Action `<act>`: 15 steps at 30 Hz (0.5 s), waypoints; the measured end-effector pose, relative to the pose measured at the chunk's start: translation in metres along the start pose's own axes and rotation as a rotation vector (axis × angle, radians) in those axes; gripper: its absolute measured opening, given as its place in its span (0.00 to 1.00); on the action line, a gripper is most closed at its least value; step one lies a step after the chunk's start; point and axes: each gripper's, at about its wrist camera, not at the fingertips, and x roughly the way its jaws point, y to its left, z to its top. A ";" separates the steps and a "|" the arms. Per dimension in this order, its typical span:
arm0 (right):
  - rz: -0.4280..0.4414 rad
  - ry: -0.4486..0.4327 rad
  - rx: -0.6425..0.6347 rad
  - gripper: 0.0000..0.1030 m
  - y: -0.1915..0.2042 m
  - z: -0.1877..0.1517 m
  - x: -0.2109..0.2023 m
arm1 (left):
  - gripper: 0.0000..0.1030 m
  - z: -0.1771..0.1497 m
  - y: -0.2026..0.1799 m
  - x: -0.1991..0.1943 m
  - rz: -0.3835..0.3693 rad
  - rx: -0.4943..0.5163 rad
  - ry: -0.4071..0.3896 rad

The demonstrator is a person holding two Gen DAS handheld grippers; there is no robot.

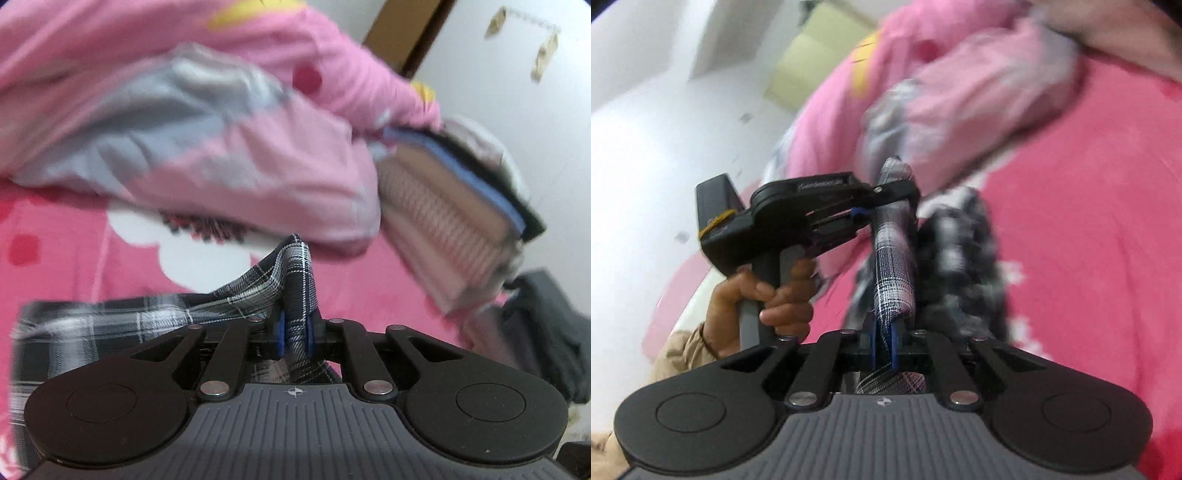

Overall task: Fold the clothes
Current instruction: 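Lift the gripped plaid edge with both grippers above the bedspread, then fold the plaid edge over and lay it down, opening both grippers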

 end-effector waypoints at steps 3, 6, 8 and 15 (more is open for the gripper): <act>-0.009 -0.010 0.101 0.07 -0.023 -0.006 0.001 | 0.25 -0.006 0.014 -0.005 -0.066 -0.081 -0.012; 0.006 -0.018 0.134 0.07 -0.031 -0.005 0.003 | 0.40 -0.006 0.027 -0.029 -0.132 -0.136 -0.062; 0.023 -0.024 0.133 0.07 -0.030 0.000 0.003 | 0.40 -0.007 0.033 -0.051 -0.146 -0.125 -0.096; -0.019 -0.010 0.155 0.07 -0.040 0.001 0.004 | 0.42 -0.043 0.070 -0.118 0.011 -0.060 -0.149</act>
